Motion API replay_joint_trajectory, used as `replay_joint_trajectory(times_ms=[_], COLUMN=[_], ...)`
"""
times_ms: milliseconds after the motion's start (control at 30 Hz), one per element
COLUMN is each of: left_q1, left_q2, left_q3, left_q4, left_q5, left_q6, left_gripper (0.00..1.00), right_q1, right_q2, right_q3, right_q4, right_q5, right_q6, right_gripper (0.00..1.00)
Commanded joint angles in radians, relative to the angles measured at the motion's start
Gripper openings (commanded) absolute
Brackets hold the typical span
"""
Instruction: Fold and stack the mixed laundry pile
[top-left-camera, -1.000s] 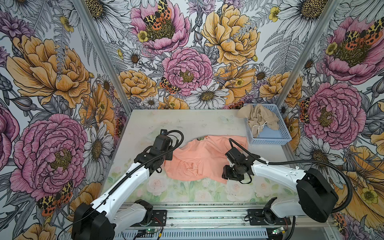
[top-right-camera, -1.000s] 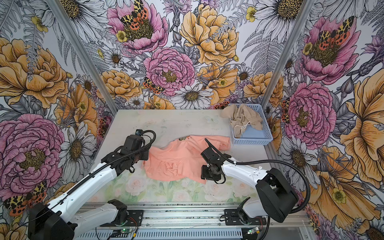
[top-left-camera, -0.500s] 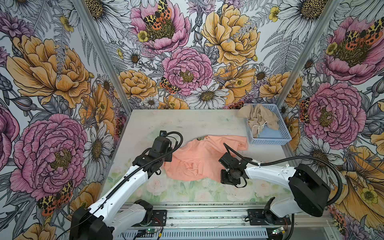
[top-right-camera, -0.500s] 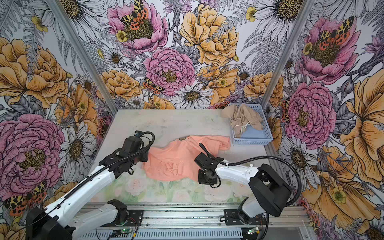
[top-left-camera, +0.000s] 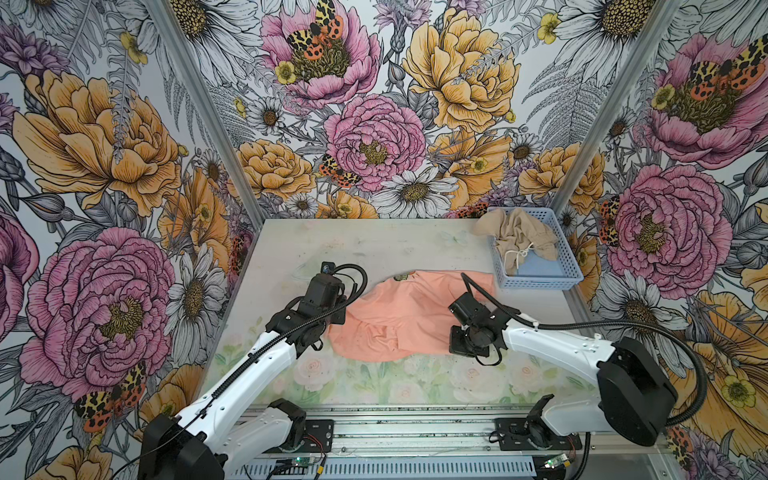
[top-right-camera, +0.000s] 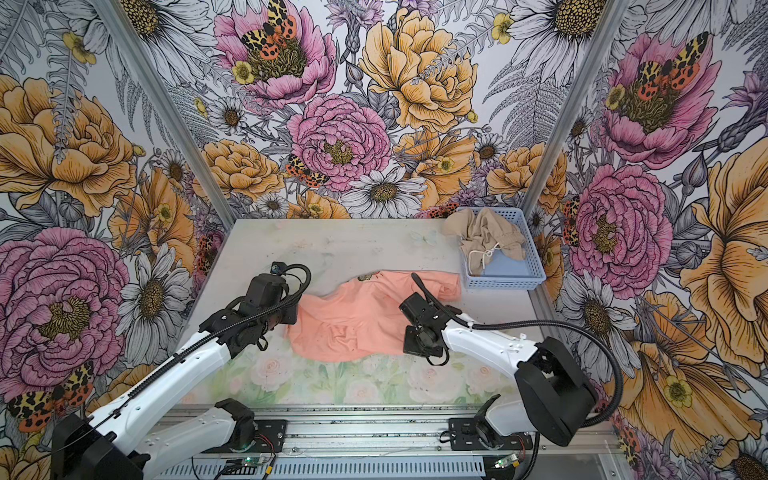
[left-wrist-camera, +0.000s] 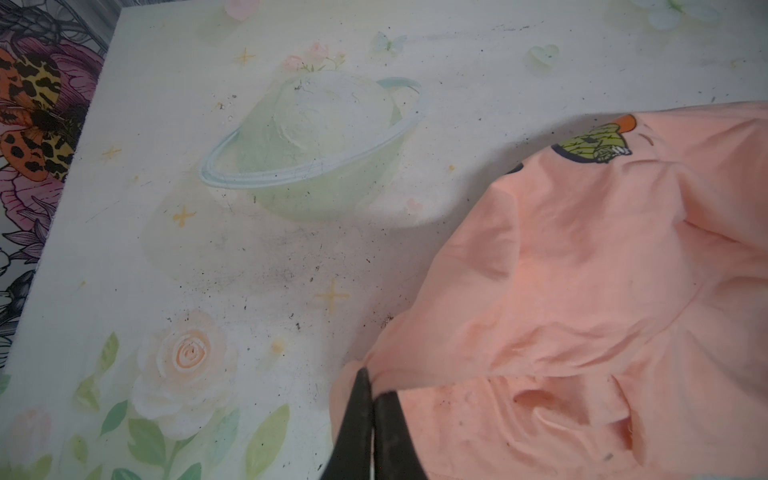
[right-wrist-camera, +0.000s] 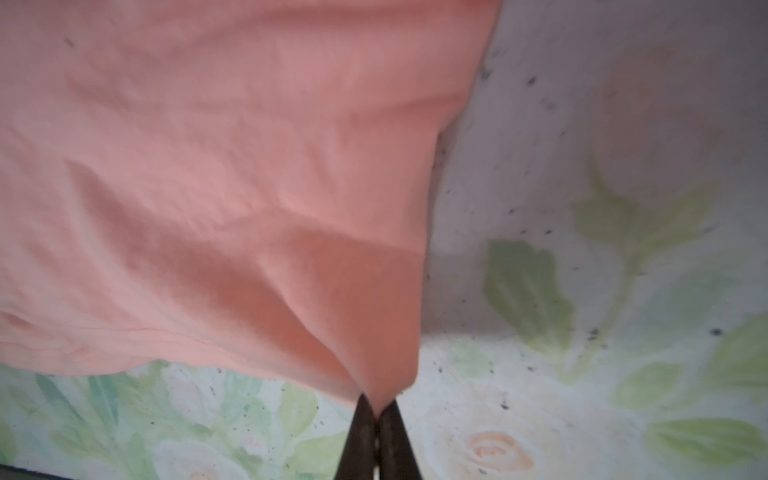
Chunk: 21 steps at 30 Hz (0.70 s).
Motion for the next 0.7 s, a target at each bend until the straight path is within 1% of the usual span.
replay_joint_trajectory(times_ms=[0,100,200,267,333,433,500,567,667], left_q1=[-0.010,-0.001,0.029,0.042,0.042,0.026,-0.002,-0.043,-0.141], left_q2=[-0.025,-0.006,0.063,0.120,0.176,0.206,0.194,0.160,0.093], left_q3=[0.008,0.044,0.124,0.201,0.304,0.428,0.476,0.488,0.434], left_q4=[0.027,0.061,0.101,0.123,0.124,0.114,0.096,0.074,0.024], left_q5=[0.020,0.026,0.045,0.050,0.051,0.051,0.049,0.048,0.078], left_q6=[-0.006,0.032,0.093,0.143,0.193,0.231,0.240,0.246,0.238], left_gripper=[0.00,0.00,0.00,0.00,0.00,0.00,0.00,0.00,0.00], right_q1=[-0.108,-0.234,-0.340,-0.390,-0.457,-0.537,-0.570,-0.601,-0.640], right_q2=[-0.115,-0.096,0.033,0.127,0.214,0.261,0.246,0.201,0.095], right_q3=[0.166,0.333,0.543,0.698,0.856,1.011,1.043,1.009,0.844], right_q4=[-0.137,-0.166,-0.163,-0.156,-0.150,-0.138,-0.137,-0.138,-0.140], right_q5=[0.029,-0.012,-0.031,-0.014,-0.043,-0.101,-0.123,-0.149,-0.203], right_q6=[-0.131,-0.240,-0.355,-0.425,-0.451,-0.455,-0.463,-0.472,-0.476], right_gripper=[0.00,0.00,0.00,0.00,0.00,0.00,0.00,0.00,0.00])
